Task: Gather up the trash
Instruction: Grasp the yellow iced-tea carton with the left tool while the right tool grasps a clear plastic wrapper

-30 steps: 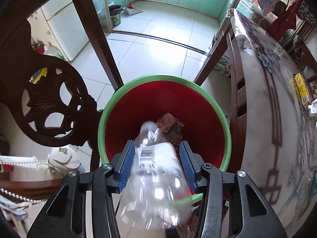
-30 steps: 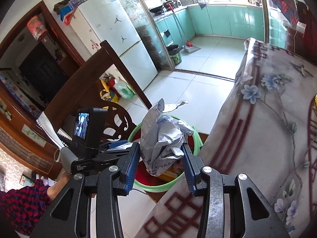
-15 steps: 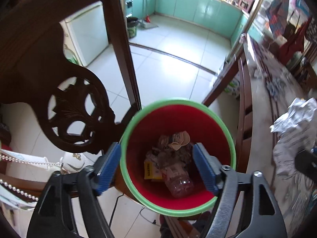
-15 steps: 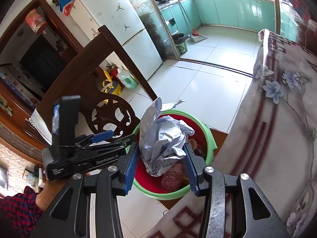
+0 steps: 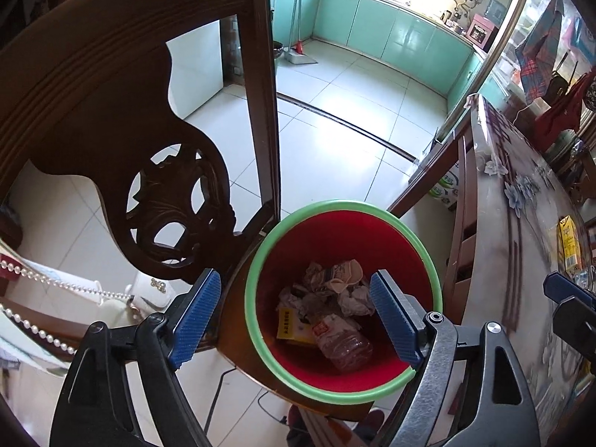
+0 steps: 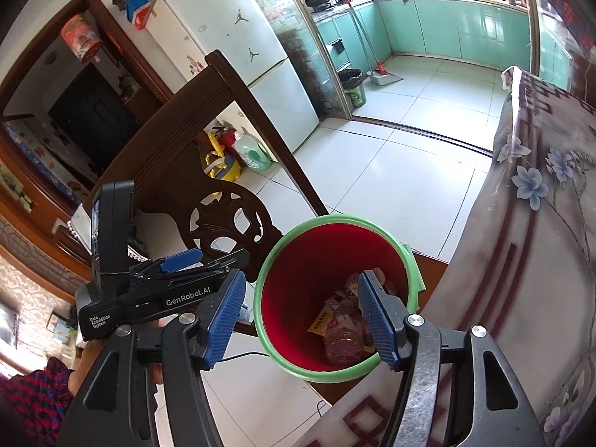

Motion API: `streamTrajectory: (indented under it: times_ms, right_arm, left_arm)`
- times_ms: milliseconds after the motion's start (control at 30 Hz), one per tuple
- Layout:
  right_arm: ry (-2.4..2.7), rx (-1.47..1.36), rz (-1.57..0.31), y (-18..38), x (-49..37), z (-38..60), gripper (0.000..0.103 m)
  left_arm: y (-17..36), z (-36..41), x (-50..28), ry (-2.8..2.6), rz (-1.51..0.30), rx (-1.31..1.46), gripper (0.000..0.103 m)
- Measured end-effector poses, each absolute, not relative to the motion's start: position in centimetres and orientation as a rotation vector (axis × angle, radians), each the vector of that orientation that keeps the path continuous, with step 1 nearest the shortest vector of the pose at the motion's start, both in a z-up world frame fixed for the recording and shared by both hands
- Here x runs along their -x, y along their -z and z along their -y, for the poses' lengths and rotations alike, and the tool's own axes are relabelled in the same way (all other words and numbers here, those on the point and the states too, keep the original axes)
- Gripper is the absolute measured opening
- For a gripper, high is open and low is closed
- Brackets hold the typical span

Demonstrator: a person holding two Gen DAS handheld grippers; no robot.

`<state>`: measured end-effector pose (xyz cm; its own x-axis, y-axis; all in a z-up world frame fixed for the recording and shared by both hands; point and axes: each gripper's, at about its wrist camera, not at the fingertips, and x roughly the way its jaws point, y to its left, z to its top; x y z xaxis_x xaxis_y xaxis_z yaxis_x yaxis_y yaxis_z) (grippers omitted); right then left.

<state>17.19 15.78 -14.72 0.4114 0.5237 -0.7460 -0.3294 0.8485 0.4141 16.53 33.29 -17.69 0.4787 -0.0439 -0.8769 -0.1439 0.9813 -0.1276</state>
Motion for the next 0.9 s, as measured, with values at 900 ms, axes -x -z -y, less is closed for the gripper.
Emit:
streamTrajectory:
  times_ms: [900]
  right_arm:
    - [0.363,-0.502,-0.774,10.0,-7.9,30.8,0.071]
  left_arm:
    - [12.4,-14.1,-14.2,0.223,-1.003,0.051,0.084]
